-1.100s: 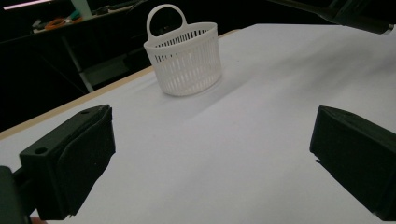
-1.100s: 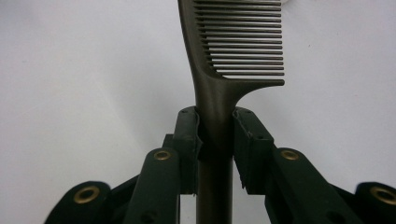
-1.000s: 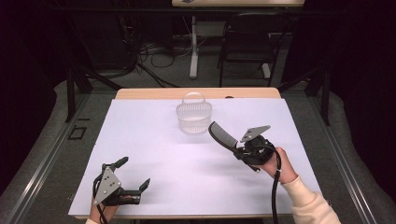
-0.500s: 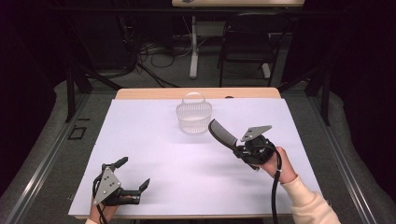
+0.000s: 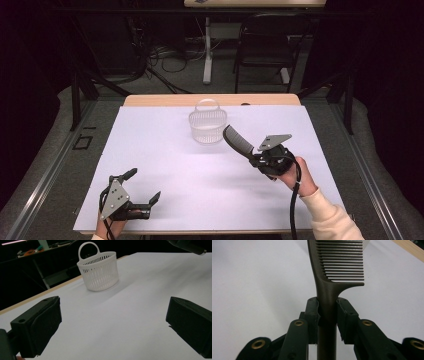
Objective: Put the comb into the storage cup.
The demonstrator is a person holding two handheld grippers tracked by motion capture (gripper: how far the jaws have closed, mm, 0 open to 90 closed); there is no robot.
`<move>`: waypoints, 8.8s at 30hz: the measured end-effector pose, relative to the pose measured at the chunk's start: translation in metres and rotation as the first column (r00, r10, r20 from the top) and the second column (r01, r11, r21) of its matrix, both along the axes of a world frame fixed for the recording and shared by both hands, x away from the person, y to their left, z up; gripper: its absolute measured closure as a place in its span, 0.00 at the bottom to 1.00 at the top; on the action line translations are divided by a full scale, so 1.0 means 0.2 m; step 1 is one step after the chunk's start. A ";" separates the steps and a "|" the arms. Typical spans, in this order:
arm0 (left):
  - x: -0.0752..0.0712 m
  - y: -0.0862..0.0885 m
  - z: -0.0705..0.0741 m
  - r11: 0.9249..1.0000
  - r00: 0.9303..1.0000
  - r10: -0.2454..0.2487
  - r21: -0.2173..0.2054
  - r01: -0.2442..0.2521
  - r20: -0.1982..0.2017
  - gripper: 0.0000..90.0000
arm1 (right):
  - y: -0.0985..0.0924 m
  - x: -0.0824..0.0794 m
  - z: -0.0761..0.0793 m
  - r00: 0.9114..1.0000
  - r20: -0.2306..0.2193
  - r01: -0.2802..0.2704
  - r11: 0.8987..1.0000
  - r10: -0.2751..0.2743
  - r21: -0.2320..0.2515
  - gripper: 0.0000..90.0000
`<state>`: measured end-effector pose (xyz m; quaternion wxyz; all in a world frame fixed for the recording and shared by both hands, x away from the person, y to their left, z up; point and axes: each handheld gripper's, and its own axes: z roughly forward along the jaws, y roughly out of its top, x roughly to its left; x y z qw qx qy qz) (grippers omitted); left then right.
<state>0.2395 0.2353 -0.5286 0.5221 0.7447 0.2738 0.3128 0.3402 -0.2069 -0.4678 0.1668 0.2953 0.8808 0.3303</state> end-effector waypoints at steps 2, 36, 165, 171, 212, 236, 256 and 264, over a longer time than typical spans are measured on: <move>0.00 0.00 0.00 1.000 1.000 0.001 0.001 -0.001 0.000 0.00 | 0.00 0.00 0.00 1.000 0.006 0.003 1.000 -0.003 0.005 0.80; 0.00 0.00 0.00 1.000 1.000 0.001 0.001 -0.001 -0.001 0.00 | 0.05 0.05 0.03 0.994 0.105 0.013 0.999 -0.018 0.051 0.80; 0.00 0.01 0.00 1.000 1.000 0.012 -0.025 -0.012 -0.015 0.00 | 0.36 0.52 0.27 0.959 0.282 -0.026 0.995 -0.003 0.098 0.80; 0.00 0.01 0.00 1.000 1.000 0.015 -0.027 -0.015 -0.013 0.00 | 0.38 0.55 0.27 0.956 0.293 -0.022 0.995 -0.006 0.092 0.80; 0.00 0.01 0.00 1.000 1.000 0.009 -0.030 -0.009 -0.014 0.00 | 0.47 0.64 0.28 0.930 0.367 -0.022 0.994 -0.017 0.103 0.80; 0.00 0.01 0.00 0.999 1.000 0.003 -0.032 -0.004 -0.012 0.00 | 0.54 0.70 0.26 0.915 0.404 -0.035 0.992 -0.016 0.118 0.80; 0.00 0.01 0.00 0.999 1.000 0.003 -0.032 -0.004 -0.012 0.00 | 0.58 0.73 0.20 0.908 0.419 -0.038 0.991 -0.020 0.129 0.80; 0.00 0.01 0.00 0.999 1.000 0.005 -0.034 -0.005 -0.011 0.00 | 0.59 0.74 0.19 0.904 0.428 -0.045 0.990 -0.015 0.130 0.80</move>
